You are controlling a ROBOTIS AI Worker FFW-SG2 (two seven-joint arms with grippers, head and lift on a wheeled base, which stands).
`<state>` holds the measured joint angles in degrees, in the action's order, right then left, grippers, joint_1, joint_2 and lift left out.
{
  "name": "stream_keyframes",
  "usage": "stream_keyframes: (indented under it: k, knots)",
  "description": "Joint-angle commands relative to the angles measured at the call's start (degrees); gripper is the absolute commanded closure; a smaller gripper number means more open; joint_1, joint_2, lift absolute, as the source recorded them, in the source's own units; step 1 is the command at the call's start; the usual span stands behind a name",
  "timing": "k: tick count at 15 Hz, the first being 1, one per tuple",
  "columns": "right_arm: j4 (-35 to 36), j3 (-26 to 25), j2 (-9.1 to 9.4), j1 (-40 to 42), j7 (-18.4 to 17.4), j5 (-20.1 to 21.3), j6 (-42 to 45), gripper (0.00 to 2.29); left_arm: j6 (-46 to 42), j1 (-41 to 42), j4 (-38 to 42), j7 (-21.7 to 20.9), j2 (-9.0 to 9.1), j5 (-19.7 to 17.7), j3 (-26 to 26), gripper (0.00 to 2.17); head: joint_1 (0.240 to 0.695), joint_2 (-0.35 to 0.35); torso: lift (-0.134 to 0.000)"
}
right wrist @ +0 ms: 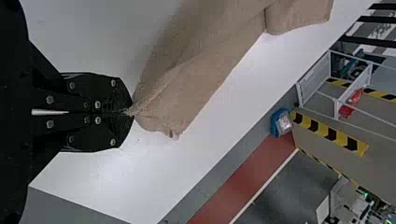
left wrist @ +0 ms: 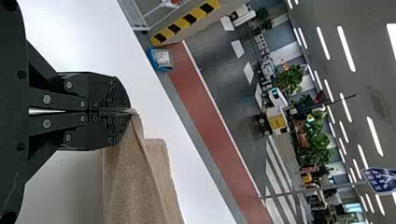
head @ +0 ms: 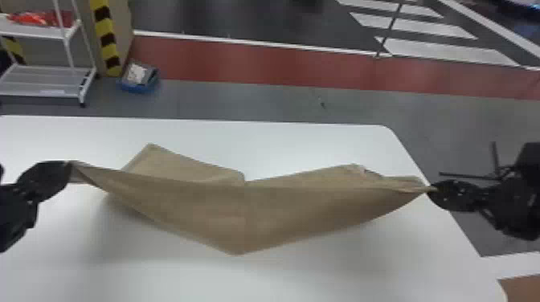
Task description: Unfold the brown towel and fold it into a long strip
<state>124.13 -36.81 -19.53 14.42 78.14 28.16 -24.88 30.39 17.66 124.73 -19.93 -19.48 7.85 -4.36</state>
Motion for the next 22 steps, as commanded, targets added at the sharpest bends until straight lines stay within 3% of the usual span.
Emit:
stream_keyframes:
  k: [1, 3, 4, 6, 8, 9, 11, 14, 15, 17, 20, 22]
  knots:
    - [3.75, -2.92, -0.68, -0.45, 0.19, -5.48, -7.78, 2.25, 0.16, -0.35, 2.10, -0.55, -1.70, 0.24, -2.84, 1.95, 0.695, -0.214, -0.123]
    - [5.77, -2.39, -1.21, -3.00, -1.41, -8.12, -18.86, 2.25, 0.51, -3.77, 3.06, -1.96, -2.84, 0.50, -2.58, 1.95, 0.695, -0.198, -0.123]
    - [6.12, -1.25, -1.21, -4.67, -4.04, -8.47, -22.72, 2.25, 0.51, -5.88, 2.89, -3.19, -3.46, 1.03, -1.61, 1.95, 0.695, -0.193, -0.123]
    - [5.24, 4.73, -0.77, -10.56, -12.83, -7.41, -28.88, 2.25, 0.86, -11.33, 1.13, -4.15, -4.16, 2.52, 0.85, 1.95, 0.695, -0.202, -0.123]
    - [-0.73, 9.91, 0.11, -16.01, -20.74, -3.99, -31.51, 2.25, 1.56, -22.93, -7.31, -4.68, -2.23, 6.21, 8.49, 1.95, 0.653, -0.206, -0.123]
    - [-5.30, 12.55, 0.11, -19.96, -23.47, -2.49, -31.51, 2.25, 1.56, -28.74, -12.76, -4.59, -0.82, 6.57, 11.22, 1.95, 0.613, -0.219, -0.123]
    - [-17.43, 17.38, 0.11, -31.21, -27.86, -0.65, -30.98, 2.25, -1.08, -39.99, -25.77, -1.16, 2.08, 6.65, 15.09, 1.96, 0.577, -0.234, -0.123]
    - [-27.80, 23.27, 1.78, -44.66, -31.03, 1.02, -29.75, 2.25, -3.01, -44.12, -28.93, 2.53, 1.73, 6.57, 12.19, 1.96, 0.506, -0.225, -0.123]
    - [-29.30, 23.27, 1.78, -47.38, -31.29, 0.85, -29.58, 2.25, -3.01, -44.82, -28.84, 3.49, 1.73, 6.30, 11.22, 1.96, 0.457, -0.190, -0.123]
    - [-28.15, 22.13, 0.90, -48.88, -31.03, -0.91, -30.11, 2.25, -2.66, -43.06, -24.27, 4.02, 1.20, 5.69, 8.76, 1.96, 0.413, -0.160, -0.123]
    - [-19.98, 19.49, -0.95, -42.11, -28.57, -4.43, -31.51, 2.25, -2.48, -27.94, -9.86, 3.76, -2.32, 4.28, 0.50, 1.96, 0.356, -0.134, -0.123]
    - [-12.60, 16.50, -1.39, -30.16, -26.46, -6.62, -30.81, 2.25, -6.35, -17.13, -4.50, 3.84, -2.40, 5.42, -1.35, 1.96, 0.372, -0.118, -0.123]
